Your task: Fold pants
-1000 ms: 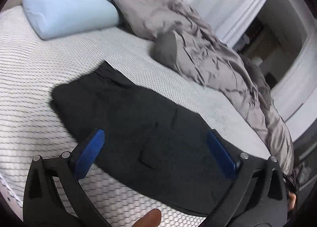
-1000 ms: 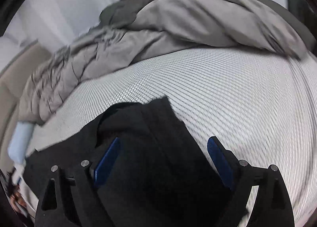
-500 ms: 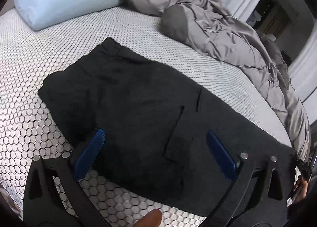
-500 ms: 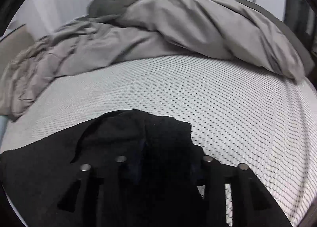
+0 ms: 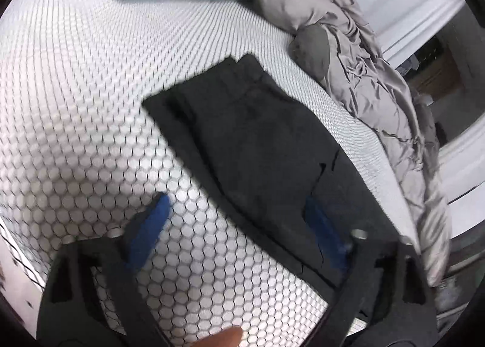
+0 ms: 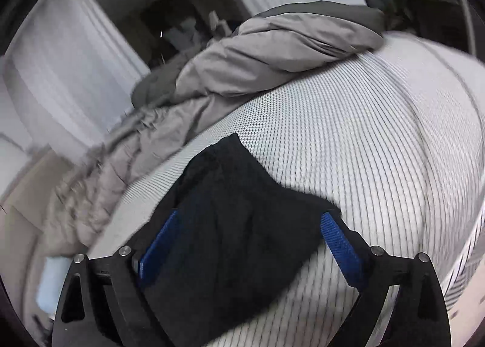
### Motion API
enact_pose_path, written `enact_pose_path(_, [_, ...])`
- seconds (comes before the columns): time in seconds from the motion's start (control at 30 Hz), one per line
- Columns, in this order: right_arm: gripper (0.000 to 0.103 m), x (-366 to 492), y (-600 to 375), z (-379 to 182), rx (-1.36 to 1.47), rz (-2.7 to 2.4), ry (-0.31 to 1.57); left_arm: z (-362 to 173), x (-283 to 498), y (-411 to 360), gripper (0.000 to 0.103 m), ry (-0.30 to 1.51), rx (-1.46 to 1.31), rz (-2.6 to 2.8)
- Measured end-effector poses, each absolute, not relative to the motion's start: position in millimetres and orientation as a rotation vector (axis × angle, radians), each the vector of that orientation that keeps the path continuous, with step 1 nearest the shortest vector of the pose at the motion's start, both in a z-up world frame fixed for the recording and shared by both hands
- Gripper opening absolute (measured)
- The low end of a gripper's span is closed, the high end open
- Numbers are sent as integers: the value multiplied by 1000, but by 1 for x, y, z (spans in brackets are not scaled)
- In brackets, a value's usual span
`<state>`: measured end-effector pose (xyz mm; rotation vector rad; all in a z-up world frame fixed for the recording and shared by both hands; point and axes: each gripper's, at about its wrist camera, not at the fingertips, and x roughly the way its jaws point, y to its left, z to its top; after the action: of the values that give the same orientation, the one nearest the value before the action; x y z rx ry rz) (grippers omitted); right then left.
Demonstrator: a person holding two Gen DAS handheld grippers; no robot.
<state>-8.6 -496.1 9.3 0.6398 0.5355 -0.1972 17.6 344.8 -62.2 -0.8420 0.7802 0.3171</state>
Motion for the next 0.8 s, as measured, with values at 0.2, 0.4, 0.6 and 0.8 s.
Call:
enact_pose_path(0.2, [96,-32,-487,-32,839,-8,593,-72,21,342,56,764,-903,248])
enact_pose_path(0.4, [95,-21,-493,-46,920,8,629,-73,43,327,8,722,-878,334])
enact_pose_path(0.6, [61,11,-503,-52,946,-73,623,-51,30,331,2,603,-858,330])
enact_pose_path(0.8, [6,16,-493,-44,894,-49,583,-65,18,355,2,629,-910,378])
